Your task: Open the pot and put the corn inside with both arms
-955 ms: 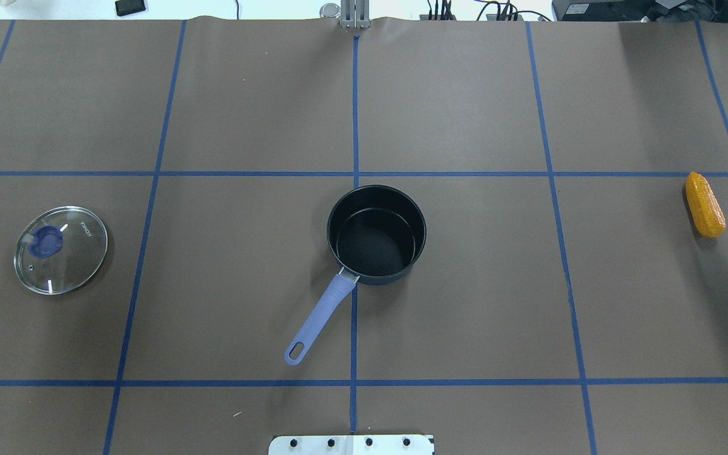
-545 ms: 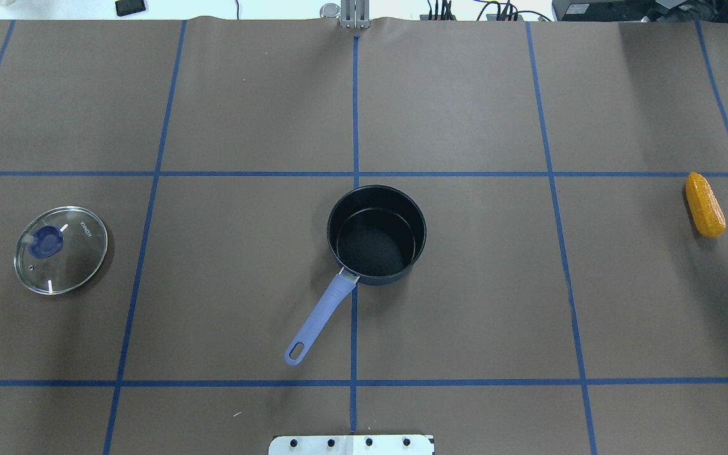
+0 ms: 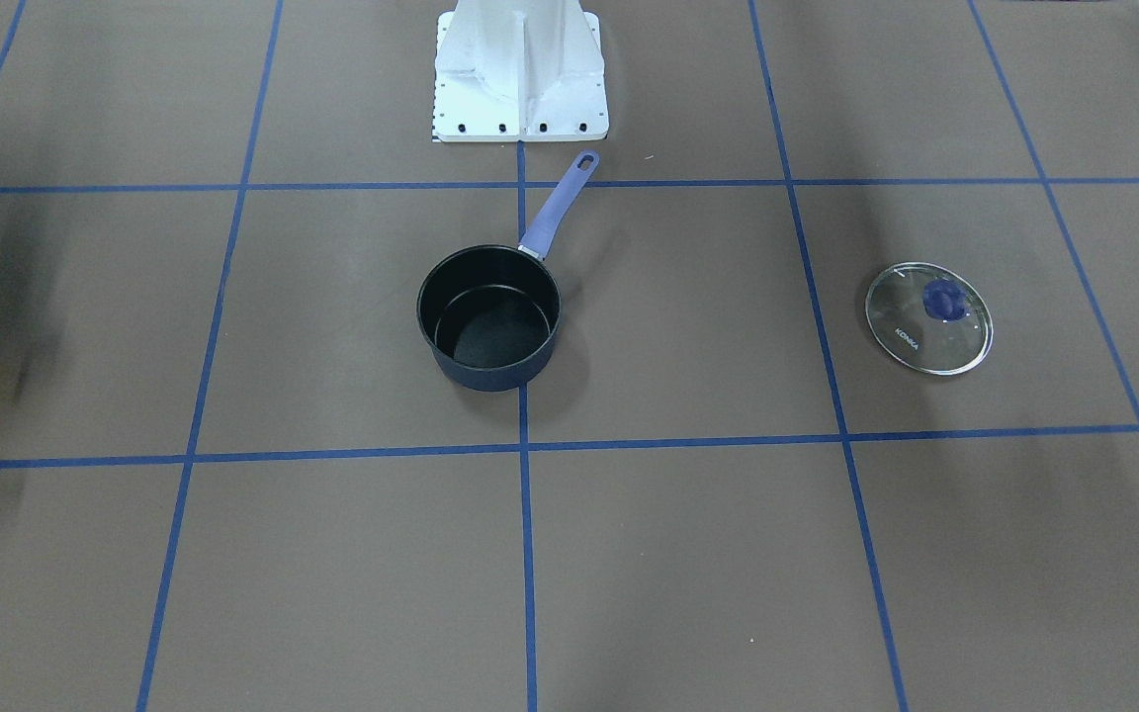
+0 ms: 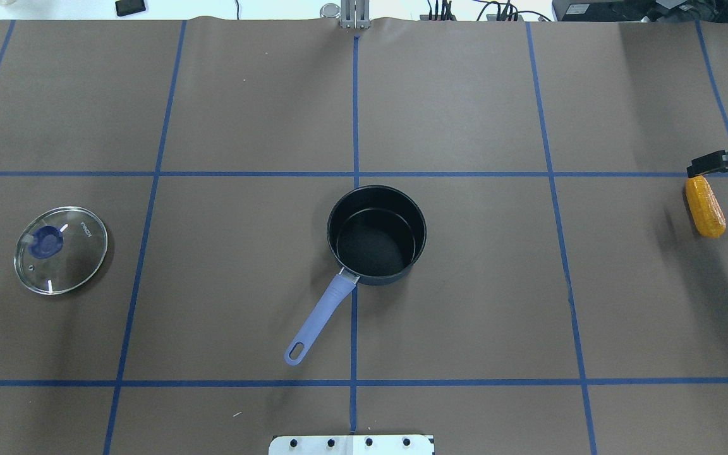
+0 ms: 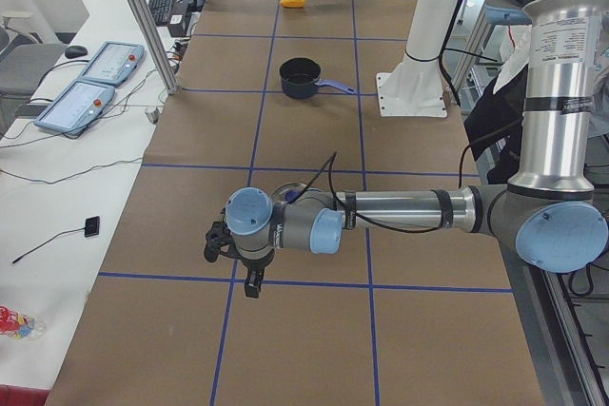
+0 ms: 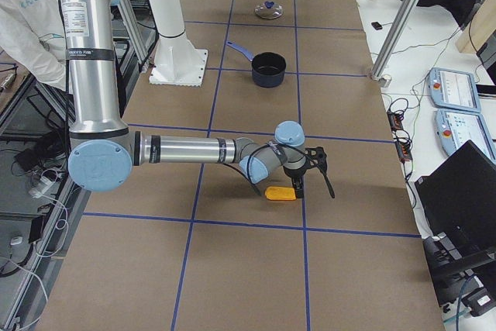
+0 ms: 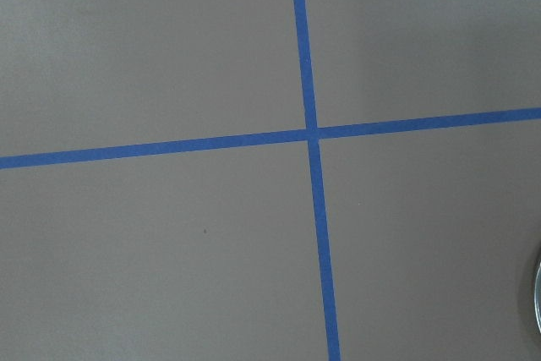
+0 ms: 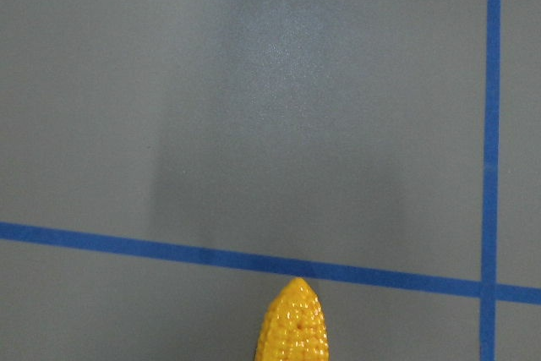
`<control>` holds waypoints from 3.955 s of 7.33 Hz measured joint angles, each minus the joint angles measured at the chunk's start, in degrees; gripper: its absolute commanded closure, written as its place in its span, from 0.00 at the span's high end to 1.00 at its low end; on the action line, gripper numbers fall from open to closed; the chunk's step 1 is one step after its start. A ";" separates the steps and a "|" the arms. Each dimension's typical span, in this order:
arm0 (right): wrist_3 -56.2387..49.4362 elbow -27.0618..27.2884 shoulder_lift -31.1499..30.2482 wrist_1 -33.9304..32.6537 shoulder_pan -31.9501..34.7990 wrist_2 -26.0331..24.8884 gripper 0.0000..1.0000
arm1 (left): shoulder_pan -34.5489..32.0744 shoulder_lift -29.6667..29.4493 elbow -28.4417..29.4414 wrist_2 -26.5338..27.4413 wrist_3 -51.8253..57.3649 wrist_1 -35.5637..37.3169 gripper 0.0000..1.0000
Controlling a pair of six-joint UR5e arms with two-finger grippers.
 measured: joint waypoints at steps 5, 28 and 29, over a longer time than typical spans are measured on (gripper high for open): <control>4.43 -3.23 -4.13 9.53 -4.41 -4.69 0.00 | 0.21 -0.17 -0.21 -0.21 0.01 -0.56 0.98; 44.09 14.74 38.38 -39.27 -38.95 -27.83 1.00 | 0.42 1.50 0.26 -0.30 -0.70 0.15 0.98; 42.56 15.34 37.44 -38.92 -36.71 -25.25 1.00 | 0.42 1.85 0.26 -0.30 -0.63 0.07 0.98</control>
